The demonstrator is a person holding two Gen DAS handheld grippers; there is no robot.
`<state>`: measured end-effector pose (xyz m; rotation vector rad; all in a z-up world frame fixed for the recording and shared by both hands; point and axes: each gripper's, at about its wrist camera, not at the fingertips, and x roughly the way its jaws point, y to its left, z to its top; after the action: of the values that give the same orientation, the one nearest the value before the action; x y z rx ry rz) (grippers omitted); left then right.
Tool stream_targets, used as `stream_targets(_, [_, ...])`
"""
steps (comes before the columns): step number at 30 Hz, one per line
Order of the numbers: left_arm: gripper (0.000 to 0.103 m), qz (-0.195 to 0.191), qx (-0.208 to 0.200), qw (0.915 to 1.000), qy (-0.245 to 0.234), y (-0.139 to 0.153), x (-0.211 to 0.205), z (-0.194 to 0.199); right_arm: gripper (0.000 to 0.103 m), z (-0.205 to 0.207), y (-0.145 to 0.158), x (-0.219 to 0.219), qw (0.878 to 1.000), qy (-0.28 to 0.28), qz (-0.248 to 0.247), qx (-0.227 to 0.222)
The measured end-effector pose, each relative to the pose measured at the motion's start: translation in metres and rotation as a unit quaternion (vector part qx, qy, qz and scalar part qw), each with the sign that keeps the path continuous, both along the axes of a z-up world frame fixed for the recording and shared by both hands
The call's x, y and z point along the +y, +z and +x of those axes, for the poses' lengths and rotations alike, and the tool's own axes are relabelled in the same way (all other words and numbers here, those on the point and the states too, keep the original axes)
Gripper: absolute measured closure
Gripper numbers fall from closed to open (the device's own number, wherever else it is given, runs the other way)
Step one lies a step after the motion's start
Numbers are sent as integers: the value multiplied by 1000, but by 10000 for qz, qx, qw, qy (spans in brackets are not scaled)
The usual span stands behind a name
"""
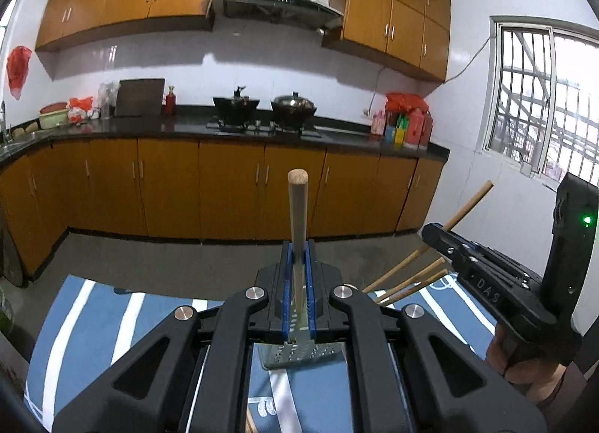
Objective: Organize utensils
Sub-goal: 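Open both tools to drop the chopsticks into the green holder, then grasp a chopstick with the right tool while the left tool grasps another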
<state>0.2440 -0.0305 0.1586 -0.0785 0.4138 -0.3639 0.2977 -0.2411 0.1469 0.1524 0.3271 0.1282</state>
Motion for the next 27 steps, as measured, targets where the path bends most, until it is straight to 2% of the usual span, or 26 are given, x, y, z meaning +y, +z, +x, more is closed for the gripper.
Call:
stream_targets(10, [96,140,365,9992,-66,-16,-10,12,95,8,-16,4,9998,86,-6,204])
stream_targets(14, [95,-39,449,9990,-40,-15,-6,11,93,3,-16,4,9998,106,36,193])
stream_targets(16, [92,-78,430,9990,-28,-13,-4,10,93,-1,-15,2,9998,88,56,164])
stream_targets(18, [81,-147,364,9992,4,-9,0,6,93,-7,-11,-1,9999,69,100,115])
stream_targets(20, [78,-216,300,9993,22,-5,4,5,93,-16,-7,-4,9999,59,135,30])
stream_targets(27, [78,-507,58,9986,148,10,26,-16,93,-61,1,-20,9994,5,246,-243])
